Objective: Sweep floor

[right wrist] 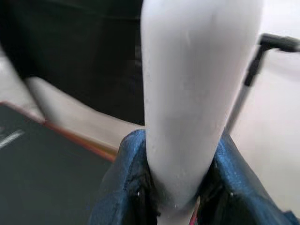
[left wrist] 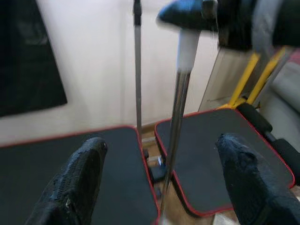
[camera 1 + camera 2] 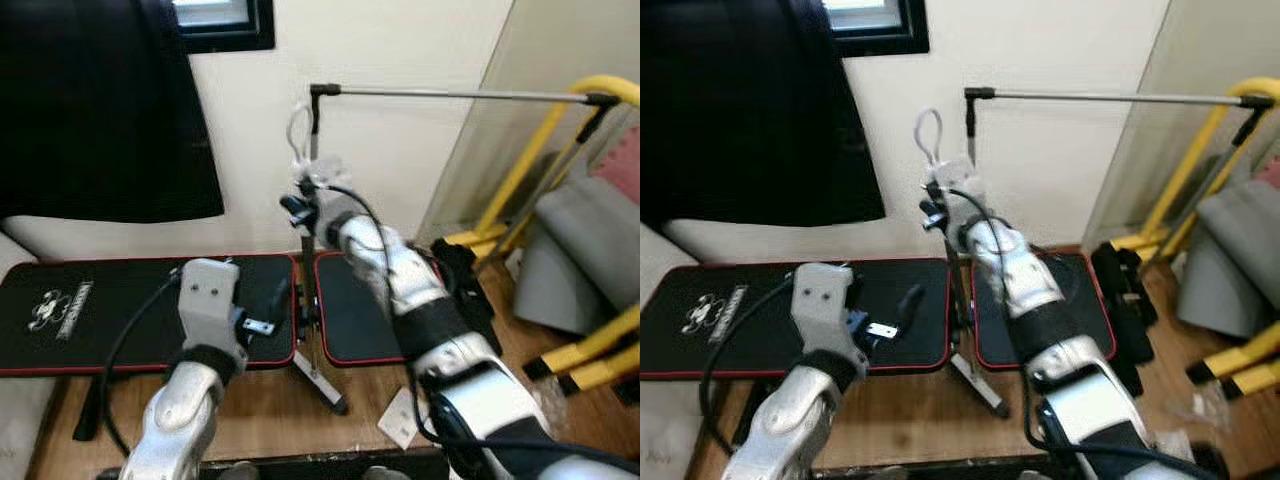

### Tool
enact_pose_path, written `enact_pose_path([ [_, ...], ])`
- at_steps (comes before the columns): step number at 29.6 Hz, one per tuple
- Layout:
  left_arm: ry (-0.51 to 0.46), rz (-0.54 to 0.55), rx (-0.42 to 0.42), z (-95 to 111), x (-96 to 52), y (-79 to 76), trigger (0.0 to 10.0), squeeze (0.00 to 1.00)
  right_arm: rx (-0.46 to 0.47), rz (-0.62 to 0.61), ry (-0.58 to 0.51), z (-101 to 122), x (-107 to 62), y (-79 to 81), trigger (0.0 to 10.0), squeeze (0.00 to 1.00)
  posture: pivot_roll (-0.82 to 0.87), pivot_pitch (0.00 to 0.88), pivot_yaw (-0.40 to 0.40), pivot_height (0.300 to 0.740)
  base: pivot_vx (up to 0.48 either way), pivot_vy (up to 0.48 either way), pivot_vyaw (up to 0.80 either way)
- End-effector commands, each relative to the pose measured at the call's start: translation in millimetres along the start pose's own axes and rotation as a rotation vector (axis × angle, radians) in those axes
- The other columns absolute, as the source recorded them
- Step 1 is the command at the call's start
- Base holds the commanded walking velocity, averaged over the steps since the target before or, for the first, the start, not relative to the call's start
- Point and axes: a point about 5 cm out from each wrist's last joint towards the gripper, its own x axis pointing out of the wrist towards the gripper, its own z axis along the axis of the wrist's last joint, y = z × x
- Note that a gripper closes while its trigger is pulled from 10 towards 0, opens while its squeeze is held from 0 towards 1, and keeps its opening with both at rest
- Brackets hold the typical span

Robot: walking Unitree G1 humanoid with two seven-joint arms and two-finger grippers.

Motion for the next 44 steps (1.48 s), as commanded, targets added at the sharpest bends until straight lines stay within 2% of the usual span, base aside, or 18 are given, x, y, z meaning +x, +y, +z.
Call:
enact_pose_path([
  [1, 0.027, 0.028, -0.005, -1.8, -5.9, -2.5, 10.0, 0.0, -0.048, -0.161, -0.074, 16.4, 3.8, -16.9, 10.0, 0.0, -0.03, 0.213, -0.062, 0.74, 0.0, 0.0, 0.0],
  [6, 0.035, 0.027, -0.012, -1.1, -10.2, -5.8, 10.0, 0.0, -0.022, -0.203, -0.154, 28.9, 6.5, -16.3, 10.0, 0.0, -0.02, 0.228, -0.064, 0.74, 0.0, 0.0, 0.0],
  [10, 0.041, 0.027, -0.015, -0.2, -12.7, -7.9, 10.0, 0.0, 0.017, -0.198, -0.162, 30.4, 9.0, -11.6, 10.0, 0.0, -0.02, 0.231, -0.065, 0.74, 0.0, 0.0, 0.0],
  [11, 0.043, 0.03, -0.019, 0.0, -14.0, -8.1, 10.0, 0.0, 0.031, -0.156, -0.158, 27.9, 9.8, -1.5, 10.0, 0.0, -0.02, 0.238, -0.068, 0.74, 0.0, 0.0, 0.0],
  [12, 0.043, 0.03, -0.019, 0.0, -14.0, -8.1, 10.0, 0.0, 0.031, -0.156, -0.158, 27.9, 9.8, -1.5, 10.0, 0.0, -0.02, 0.238, -0.068, 0.74, 0.0, 0.0, 0.0],
  [14, 0.046, 0.033, -0.024, 0.4, -15.6, -8.3, 10.0, 0.0, 0.055, -0.095, -0.149, 23.9, 10.6, 13.7, 10.0, 0.0, -0.02, 0.241, -0.069, 0.74, 0.0, 0.0, 0.0],
  [15, 0.046, 0.033, -0.024, 0.4, -15.6, -8.3, 10.0, 0.0, 0.055, -0.095, -0.149, 23.9, 10.6, 13.7, 10.0, 0.0, -0.02, 0.241, -0.069, 0.74, 0.0, 0.0, 0.0],
  [16, 0.047, 0.035, -0.025, 0.8, -16.3, -8.5, 10.0, 0.0, 0.071, -0.068, -0.135, 20.7, 10.8, 20.7, 10.0, 0.84, -0.02, 0.245, -0.07, 0.74, 0.0, 0.0, 0.0],
  [17, 0.049, 0.037, -0.025, 1.3, -17.1, -8.8, 10.0, 0.0, 0.093, -0.048, -0.123, 18.2, 11.5, 25.9, 10.0, 1.0, -0.02, 0.245, -0.071, 0.74, 0.0, 0.0, 0.0],
  [23, 0.051, 0.041, -0.029, 1.8, -18.0, -8.7, 10.0, 0.0, 0.134, -0.006, -0.105, 14.2, 11.5, 30.3, 10.0, 1.0, -0.03, 0.244, -0.072, 0.74, 0.0, 0.0, 0.0],
  [24, 0.052, 0.04, -0.03, 1.7, -17.2, -8.4, 10.0, 0.0, 0.129, 0.008, -0.093, 8.0, 8.0, 18.1, 10.0, 1.0, -0.03, 0.24, -0.07, 0.74, 0.0, 0.0, 0.0],
  [26, 0.052, 0.04, -0.03, 1.7, -17.2, -8.4, 10.0, 0.0, 0.129, 0.008, -0.093, 8.0, 8.0, 18.1, 10.0, 1.0, -0.03, 0.24, -0.07, 0.74, 0.0, 0.0, 0.0],
  [30, 0.053, 0.04, -0.031, 1.5, -15.5, -7.5, 10.0, 0.0, 0.104, 0.047, -0.059, -5.2, -0.2, 0.8, 10.0, 1.0, -0.04, 0.233, -0.068, 0.74, 0.0, 0.0, 0.0],
  [32, 0.053, 0.04, -0.031, 1.5, -15.5, -7.5, 10.0, 0.0, 0.104, 0.047, -0.059, -5.2, -0.2, 0.8, 10.0, 1.0, -0.04, 0.233, -0.068, 0.74, 0.0, 0.0, 0.0],
  [35, 0.052, 0.035, -0.026, 1.3, -12.5, -6.1, 10.0, 0.0, 0.115, 0.077, -0.025, -19.7, -16.9, -17.2, 10.0, 1.0, -0.05, 0.221, -0.061, 0.74, 0.0, 0.0, 0.0],
  [40, 0.052, 0.034, -0.022, 1.1, -10.9, -4.8, 10.0, 0.0, 0.148, 0.12, -0.018, -22.3, -26.2, -21.6, 10.0, 1.0, -0.05, 0.212, -0.055, 0.74, 0.0, 0.0, 0.0],
  [42, 0.051, 0.029, -0.015, 0.8, -8.3, -3.1, 10.0, 0.0, 0.161, 0.177, -0.014, -25.8, -38.7, -24.9, 10.0, 1.0, -0.06, 0.201, -0.048, 0.74, 0.0, 0.0, 0.0],
  [44, 0.05, 0.026, -0.011, 0.7, -6.9, -2.4, 10.0, 0.0, 0.16, 0.193, -0.008, -28.5, -43.8, -27.7, 10.0, 1.0, -0.06, 0.198, -0.045, 0.74, 0.0, 0.0, 0.0],
])
